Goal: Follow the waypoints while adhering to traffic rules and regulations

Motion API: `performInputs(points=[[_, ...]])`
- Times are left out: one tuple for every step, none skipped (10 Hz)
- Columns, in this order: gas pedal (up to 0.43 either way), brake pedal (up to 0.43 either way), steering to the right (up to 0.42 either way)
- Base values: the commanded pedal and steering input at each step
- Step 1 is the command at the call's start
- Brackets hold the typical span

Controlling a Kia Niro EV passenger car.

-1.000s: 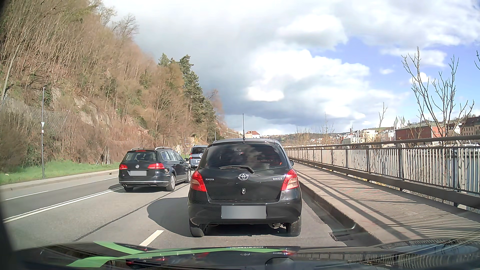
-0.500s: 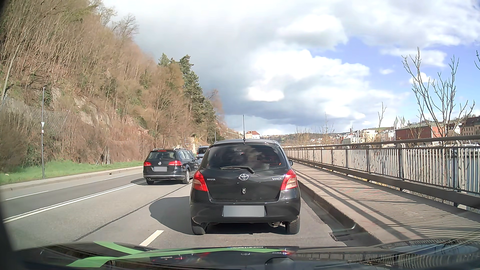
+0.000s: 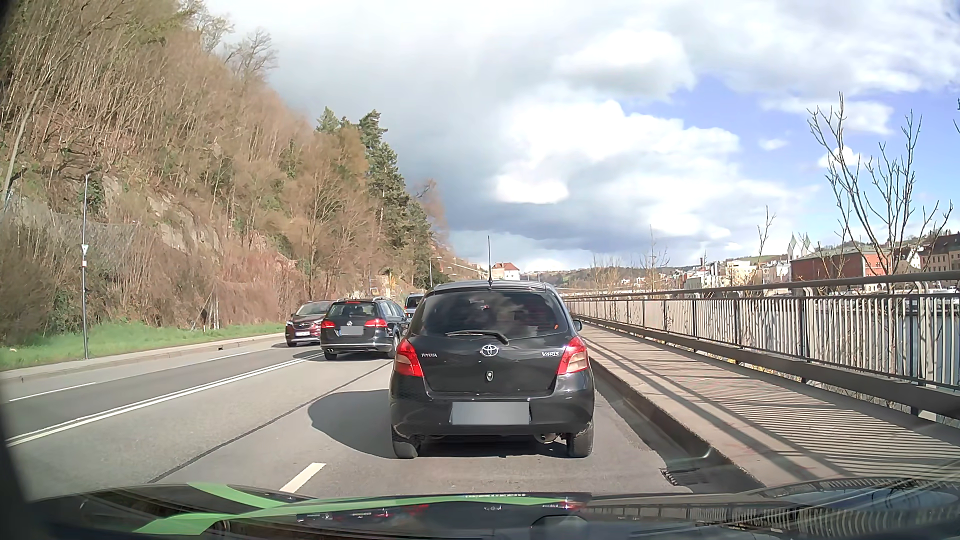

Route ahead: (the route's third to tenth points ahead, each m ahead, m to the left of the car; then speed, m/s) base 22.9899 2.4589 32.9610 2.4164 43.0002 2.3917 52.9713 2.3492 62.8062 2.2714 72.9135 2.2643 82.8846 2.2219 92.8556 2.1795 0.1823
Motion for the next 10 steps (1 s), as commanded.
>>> performInputs(points=[[0.0,0.0,-0.006],[0.0,0.0,-0.006],[0.0,0.0,-0.007],[0.02,0.0,-0.006],[0.079,0.0,-0.006],[0.11,0.0,-0.006],[0.118,0.0,-0.006],[0.118,0.0,-0.006],[0.118,0.0,-0.006],[0.118,0.0,-0.006]])
